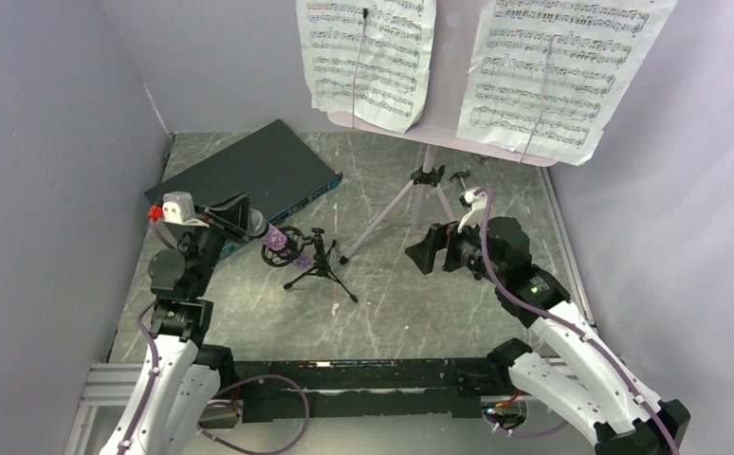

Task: Set up the instrument practice props

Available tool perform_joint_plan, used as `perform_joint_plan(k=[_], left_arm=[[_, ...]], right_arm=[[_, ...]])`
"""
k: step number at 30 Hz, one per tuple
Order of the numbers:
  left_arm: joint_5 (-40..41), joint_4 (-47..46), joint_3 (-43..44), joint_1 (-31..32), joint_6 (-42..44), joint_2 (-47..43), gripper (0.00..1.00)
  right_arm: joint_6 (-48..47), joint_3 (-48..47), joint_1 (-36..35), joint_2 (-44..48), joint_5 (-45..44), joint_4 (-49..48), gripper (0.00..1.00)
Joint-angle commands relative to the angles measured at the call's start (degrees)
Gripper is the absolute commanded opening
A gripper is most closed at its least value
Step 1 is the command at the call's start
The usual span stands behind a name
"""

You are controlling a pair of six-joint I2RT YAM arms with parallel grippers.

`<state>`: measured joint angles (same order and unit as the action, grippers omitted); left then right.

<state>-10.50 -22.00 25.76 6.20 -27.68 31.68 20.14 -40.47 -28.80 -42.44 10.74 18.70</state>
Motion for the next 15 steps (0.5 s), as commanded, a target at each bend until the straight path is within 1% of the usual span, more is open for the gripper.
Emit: perform_joint_plan(k=[1, 8, 11, 13, 15], left_arm=[[-3.4, 0.1, -1.7, 0.2, -0.6, -0.3, 0.2], [-5.9, -1.1, -2.8, 0.1, -0.9, 1.2, 0.16], [-5.6, -0.6, -2.5, 0.1, -0.3, 1.1, 0.17], [-5.1, -0.5, -1.9, 0.1, 0.4, 0.7, 0.21], [-4.3, 0.1, -0.9, 0.1, 1.0, 0.2, 0.31]], right_arm=[[0.1, -0.9, 0.2, -0.2, 0.7, -3.9, 0.99], [0.0, -1.4, 0.2, 0.0, 0.4, -3.4, 0.99], [-0.2, -1.5, 0.2, -0.1, 0.4, -3.3, 0.99], [-0.2, -1.6, 0.2, -0.3, 0.5, -3.5, 0.99], [-0.3, -1.7, 0.2, -0.7, 0.6, -3.8, 0.99]])
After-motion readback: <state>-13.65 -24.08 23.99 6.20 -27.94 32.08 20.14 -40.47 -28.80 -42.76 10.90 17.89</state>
